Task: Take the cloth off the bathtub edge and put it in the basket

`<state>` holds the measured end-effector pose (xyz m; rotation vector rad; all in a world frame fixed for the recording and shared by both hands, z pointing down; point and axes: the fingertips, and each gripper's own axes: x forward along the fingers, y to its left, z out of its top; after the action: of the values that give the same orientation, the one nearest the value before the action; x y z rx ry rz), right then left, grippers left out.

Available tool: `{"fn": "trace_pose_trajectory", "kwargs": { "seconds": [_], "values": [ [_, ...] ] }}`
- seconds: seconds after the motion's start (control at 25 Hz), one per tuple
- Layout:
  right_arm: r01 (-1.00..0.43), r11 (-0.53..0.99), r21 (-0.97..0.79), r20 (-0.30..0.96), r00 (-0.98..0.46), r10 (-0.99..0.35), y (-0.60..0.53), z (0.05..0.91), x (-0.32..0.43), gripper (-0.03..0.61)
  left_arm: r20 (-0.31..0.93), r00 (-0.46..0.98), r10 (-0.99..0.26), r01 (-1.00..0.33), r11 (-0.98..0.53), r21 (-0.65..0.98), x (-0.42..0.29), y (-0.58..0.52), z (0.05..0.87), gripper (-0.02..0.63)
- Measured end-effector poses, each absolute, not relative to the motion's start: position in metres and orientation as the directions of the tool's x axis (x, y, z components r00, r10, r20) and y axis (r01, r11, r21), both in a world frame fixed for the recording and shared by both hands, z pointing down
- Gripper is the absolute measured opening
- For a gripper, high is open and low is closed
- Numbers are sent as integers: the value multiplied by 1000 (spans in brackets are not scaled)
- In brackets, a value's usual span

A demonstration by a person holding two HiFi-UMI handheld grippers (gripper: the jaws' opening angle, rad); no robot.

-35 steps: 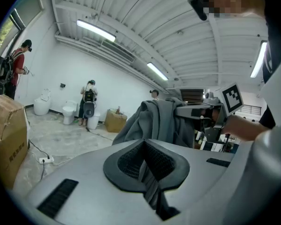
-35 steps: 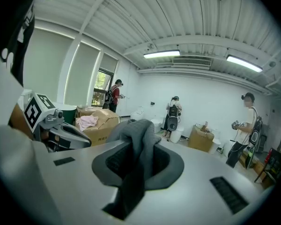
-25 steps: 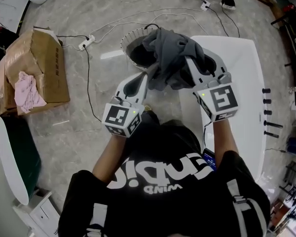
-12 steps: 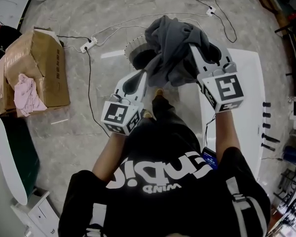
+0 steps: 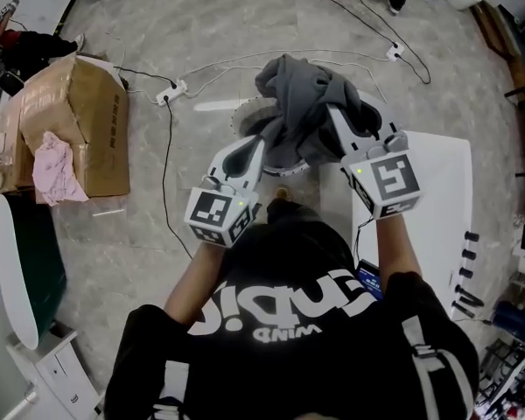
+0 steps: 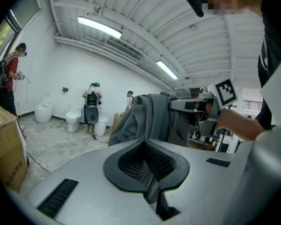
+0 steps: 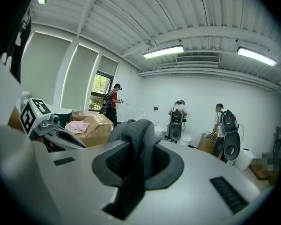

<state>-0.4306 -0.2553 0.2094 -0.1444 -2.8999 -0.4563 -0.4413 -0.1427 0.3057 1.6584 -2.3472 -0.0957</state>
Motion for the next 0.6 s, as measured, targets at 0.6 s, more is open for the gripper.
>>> {"fn": "trace_pose_trajectory", "kwargs": {
  "seconds": [0.6],
  "values": [
    [211, 952, 224, 296, -945, 139, -278, 252, -498, 55, 244, -354, -903, -888, 407, 215, -498, -166, 320, 11]
  ]
}}
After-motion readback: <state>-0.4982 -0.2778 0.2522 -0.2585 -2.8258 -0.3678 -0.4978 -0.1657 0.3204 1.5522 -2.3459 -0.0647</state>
